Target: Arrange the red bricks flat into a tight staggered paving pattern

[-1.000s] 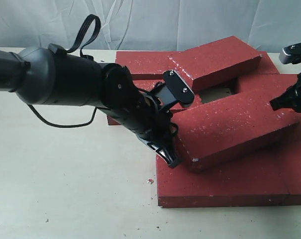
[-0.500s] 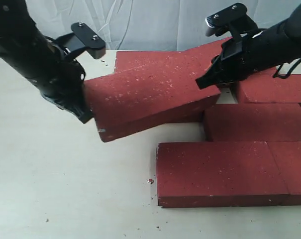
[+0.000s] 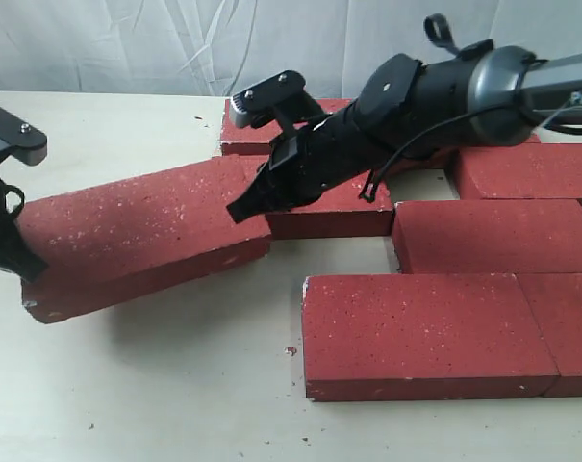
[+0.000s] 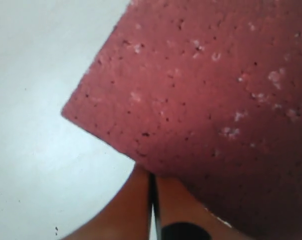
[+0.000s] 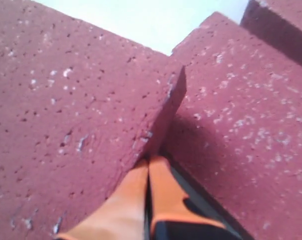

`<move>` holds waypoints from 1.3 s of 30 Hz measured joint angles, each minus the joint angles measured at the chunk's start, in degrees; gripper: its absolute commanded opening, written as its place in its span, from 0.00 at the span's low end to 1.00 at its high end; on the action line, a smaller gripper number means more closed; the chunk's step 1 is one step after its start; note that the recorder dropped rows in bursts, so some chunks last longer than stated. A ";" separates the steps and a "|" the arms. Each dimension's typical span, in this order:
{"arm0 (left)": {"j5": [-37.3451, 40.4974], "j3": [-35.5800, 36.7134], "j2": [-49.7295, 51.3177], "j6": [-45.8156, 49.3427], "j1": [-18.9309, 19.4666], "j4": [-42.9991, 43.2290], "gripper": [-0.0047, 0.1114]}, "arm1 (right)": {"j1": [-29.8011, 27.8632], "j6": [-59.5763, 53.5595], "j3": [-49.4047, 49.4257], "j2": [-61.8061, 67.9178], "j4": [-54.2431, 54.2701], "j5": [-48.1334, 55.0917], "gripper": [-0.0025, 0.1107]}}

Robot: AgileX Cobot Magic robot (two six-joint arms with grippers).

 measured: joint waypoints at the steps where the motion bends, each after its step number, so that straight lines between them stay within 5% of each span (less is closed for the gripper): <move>1: -0.99 0.88 0.25 0.00 0.49 0.00 0.04 | 0.40 0.23 -0.13 0.94 0.00 -0.15 0.02; 11: -13.76 5.62 2.51 -0.36 4.04 0.44 0.04 | 1.20 0.89 -0.53 3.62 1.31 3.72 0.02; 19: -20.18 5.51 2.51 -0.62 5.68 4.04 0.04 | 3.50 0.45 -0.53 4.47 0.91 21.77 0.02; 30: -21.51 4.73 2.51 -1.38 6.35 6.53 0.04 | 4.17 0.53 -1.64 1.07 -1.97 19.42 0.02; 39: -12.12 1.29 2.51 -5.30 7.68 14.74 0.04 | 4.17 8.09 -5.92 -1.27 -7.71 20.16 0.02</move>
